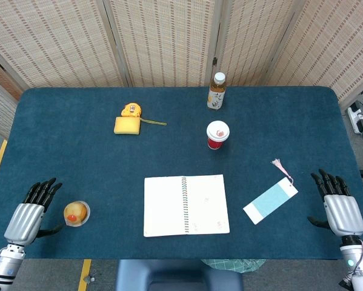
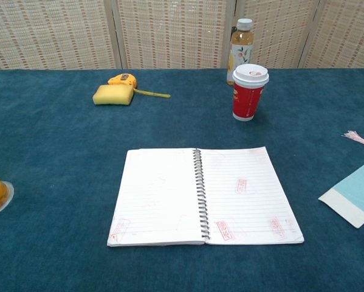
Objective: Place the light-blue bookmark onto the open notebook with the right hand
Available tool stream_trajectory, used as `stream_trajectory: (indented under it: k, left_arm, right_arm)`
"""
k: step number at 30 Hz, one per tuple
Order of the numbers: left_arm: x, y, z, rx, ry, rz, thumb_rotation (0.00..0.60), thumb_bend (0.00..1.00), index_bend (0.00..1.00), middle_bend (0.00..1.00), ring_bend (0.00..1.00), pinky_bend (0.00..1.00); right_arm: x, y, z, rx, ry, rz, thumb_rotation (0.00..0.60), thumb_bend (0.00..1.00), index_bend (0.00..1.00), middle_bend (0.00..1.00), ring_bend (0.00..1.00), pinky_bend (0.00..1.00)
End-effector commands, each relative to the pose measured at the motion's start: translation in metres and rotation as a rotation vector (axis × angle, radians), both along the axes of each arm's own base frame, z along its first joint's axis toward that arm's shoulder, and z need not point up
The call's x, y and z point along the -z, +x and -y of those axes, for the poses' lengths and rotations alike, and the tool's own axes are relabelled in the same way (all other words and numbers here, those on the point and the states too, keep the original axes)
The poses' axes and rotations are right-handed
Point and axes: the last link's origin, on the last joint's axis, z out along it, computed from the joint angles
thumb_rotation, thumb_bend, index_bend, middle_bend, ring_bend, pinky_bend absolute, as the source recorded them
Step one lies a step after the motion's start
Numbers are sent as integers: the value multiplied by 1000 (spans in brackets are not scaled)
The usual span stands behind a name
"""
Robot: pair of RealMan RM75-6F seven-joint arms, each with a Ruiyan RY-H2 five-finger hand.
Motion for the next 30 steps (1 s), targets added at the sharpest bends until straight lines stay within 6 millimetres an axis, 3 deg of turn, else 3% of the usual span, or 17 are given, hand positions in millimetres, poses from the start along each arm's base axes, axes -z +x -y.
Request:
stream_trajectory:
  k: [1,5,11,16,30]
  left_arm:
    - [-1,-1,1,-6,2,-3,600,167,55,0,0,0]
    - [-3,-3,-1,-17,6,12,600,166,54,0,0,0]
    - [-5,-6,-3,-30,9,22,600,167,55,0,0,0]
    - [-4,-8,-4,-42,3,14,600,168,55,0,0,0]
    - [-10,-11,-2,-53,20,18,600,167,58,0,0,0]
  right_arm:
    - [2,0,2,-3,8,-5,600,0,0,0,0,0]
    - [8,-1,6,-17,43,-10,600,12,39,0,0,0]
    - [20,-3,22,-100,170,-98,600,105,239,0,0,0]
    - [30,0,37,-157,259,-183,600,159,342,0,0,0]
    - [77,1,69,-168,409,-234,600,165,323,0,0,0]
